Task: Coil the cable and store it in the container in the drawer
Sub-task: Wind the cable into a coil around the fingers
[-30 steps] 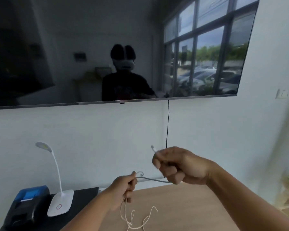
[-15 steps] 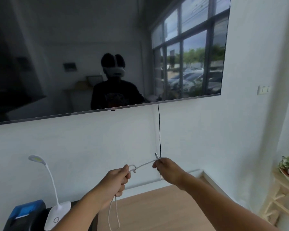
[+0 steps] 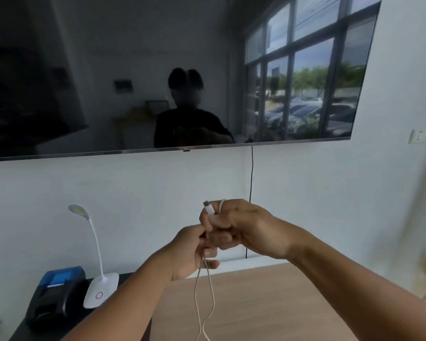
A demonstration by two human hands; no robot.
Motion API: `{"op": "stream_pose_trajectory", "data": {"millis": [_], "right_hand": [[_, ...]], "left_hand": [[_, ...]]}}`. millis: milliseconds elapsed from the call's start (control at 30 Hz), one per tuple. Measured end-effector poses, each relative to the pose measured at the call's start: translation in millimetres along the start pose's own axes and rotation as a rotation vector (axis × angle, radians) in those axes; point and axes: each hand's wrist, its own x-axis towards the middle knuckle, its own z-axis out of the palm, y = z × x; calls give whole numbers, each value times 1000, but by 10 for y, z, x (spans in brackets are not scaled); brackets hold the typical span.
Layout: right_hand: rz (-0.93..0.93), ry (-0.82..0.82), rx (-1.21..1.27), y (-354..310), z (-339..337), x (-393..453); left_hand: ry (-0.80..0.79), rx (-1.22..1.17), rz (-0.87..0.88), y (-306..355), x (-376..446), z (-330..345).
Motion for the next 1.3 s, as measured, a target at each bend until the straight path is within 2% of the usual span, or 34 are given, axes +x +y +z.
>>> {"op": "stream_pose_trajectory", "data": {"millis": [67, 133, 200, 233, 300, 400, 500, 567, 633, 700, 800, 867, 933, 1067, 1133, 1200, 1233, 1300], "right_hand": [[189, -168, -370, 2, 120, -53], [420, -335, -728, 120, 193, -84], [560, -386, -968, 338, 150, -94], [589, -361, -1005, 450, 86, -104], [646, -191, -799, 648, -136, -129], [633, 158, -168, 925, -514, -171], [422, 436, 337, 1108, -794, -199], [239, 544, 626, 1138, -926, -203], [64, 595, 805, 1074, -1017, -203], [-106, 564, 916, 903, -1047, -190], [-260, 361, 920, 512, -942, -169], [-236, 85, 819, 279, -741, -163], [-124, -173, 565, 144, -466, -157], [194, -404, -435, 267, 31, -200], [331, -442, -906, 526, 132, -237], [470, -389, -1178, 757, 119, -252], [540, -355, -1203, 855, 63, -252], [658, -266, -1086, 1013, -134, -236]], "left_hand": [[-65, -12, -59, 128, -23, -25], [-55, 58, -127, 182, -52, -64], [-18, 219, -142, 149, -84, -106], [1, 292, -142, 111, -103, -118], [50, 383, -116, 17, -124, -125], [139, 329, -30, -41, -134, -92], [176, 274, 56, -44, -170, -29], [163, 243, 72, -93, -181, 10], [161, 201, 44, -186, -174, 30], [166, 144, -20, -297, -151, 25], [171, 30, -122, -453, -81, -7], [186, -37, -145, -480, -12, -20], [219, -87, -116, -412, 75, -34], [277, -42, 2, -55, 131, -111], [239, 144, 48, 81, 68, -116], [215, 379, 86, 116, -26, -84], [213, 463, 105, 106, -75, -63], [225, 528, 150, 64, -167, -38]]}}
